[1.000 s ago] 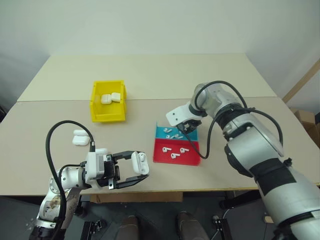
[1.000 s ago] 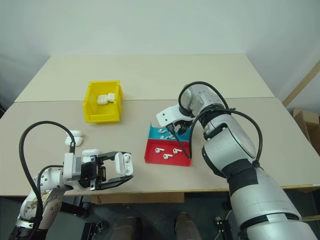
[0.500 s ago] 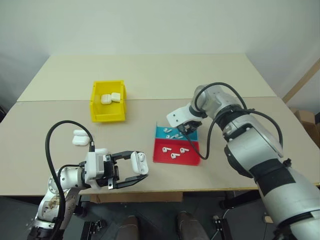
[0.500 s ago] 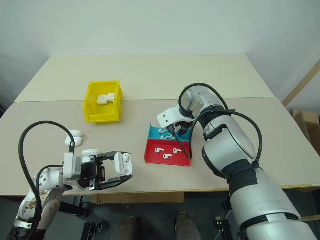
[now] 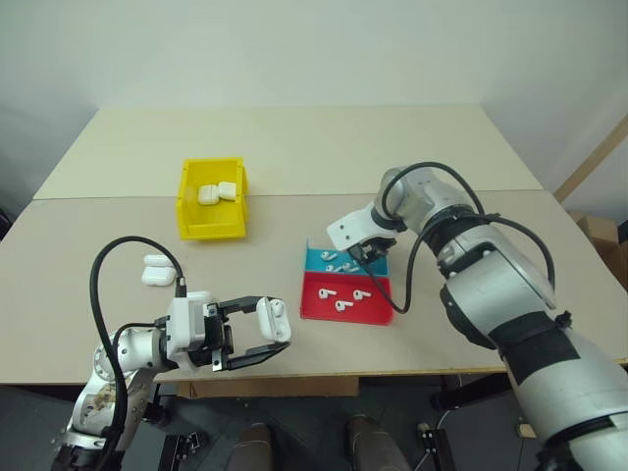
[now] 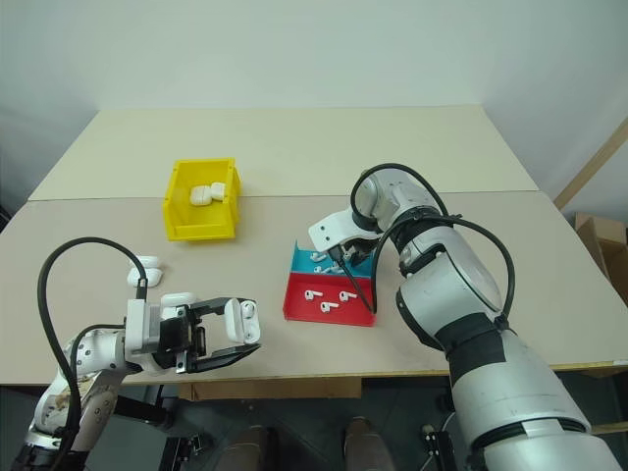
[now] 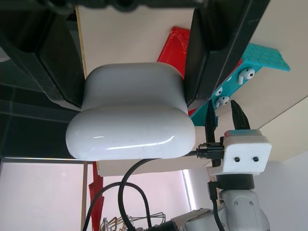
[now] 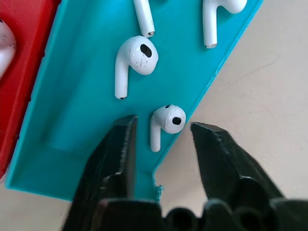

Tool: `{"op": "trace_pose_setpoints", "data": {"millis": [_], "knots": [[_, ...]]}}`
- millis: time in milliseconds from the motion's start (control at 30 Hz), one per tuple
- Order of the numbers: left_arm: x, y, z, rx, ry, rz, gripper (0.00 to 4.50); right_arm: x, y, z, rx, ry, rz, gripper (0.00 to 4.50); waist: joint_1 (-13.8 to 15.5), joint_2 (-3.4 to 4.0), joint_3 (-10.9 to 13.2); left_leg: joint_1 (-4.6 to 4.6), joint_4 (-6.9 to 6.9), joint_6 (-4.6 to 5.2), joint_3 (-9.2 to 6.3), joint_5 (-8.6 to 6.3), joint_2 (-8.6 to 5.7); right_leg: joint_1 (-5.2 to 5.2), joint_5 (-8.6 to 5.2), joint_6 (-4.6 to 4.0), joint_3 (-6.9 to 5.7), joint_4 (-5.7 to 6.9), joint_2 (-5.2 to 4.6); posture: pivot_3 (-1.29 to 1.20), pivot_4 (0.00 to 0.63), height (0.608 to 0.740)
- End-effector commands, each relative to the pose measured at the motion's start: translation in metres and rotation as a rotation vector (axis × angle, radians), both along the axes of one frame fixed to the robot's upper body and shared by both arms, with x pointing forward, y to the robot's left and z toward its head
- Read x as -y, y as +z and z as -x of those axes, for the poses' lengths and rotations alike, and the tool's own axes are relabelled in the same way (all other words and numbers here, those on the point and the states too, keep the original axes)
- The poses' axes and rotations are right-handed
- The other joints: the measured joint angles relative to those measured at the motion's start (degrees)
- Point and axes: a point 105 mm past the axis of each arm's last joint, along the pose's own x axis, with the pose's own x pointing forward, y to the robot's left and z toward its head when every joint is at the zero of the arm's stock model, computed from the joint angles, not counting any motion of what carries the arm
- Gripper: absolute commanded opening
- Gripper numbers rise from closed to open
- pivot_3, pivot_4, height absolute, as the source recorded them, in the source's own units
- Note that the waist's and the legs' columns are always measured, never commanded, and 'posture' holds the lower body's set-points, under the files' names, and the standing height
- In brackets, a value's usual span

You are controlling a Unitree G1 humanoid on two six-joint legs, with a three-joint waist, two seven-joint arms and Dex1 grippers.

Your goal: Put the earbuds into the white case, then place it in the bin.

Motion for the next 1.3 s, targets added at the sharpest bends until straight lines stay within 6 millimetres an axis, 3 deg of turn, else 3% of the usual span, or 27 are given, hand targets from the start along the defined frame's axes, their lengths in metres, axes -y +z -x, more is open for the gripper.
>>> {"op": "trace_pose_setpoints", "data": {"millis": [33,567,1300], "knots": [[0.0038,0.0076,0.0041,0.030,-0.018,-0.004,2.78,-0.0071,0.0069,-0.0003,0.020,0.032,-0.016,1.53,0.0,0.00,0.0,0.00,0.00,0.00,0.00,0.00,0.00,0.00,0.00,0.00,0.00,0.00,0.00,0.00,0.150,0.740],[0.0044,0.0075,0.0034,0.029,-0.014,-0.006,2.78,-0.0115,0.0089,0.0001,0.027,0.054,-0.023,1.53,0.0,0.00,0.0,0.00,0.00,0.00,0.00,0.00,0.00,0.00,0.00,0.00,0.00,0.00,0.00,0.00,0.150,0.740],[0.0043,0.0062,0.0039,0.028,-0.014,-0.011,2.78,-0.0031,0.0042,-0.0022,0.031,0.017,0.003,1.53,0.0,0.00,0.0,0.01,0.00,0.00,0.00,0.00,0.00,0.00,0.00,0.00,0.00,0.00,0.00,0.00,0.150,0.740]]}}
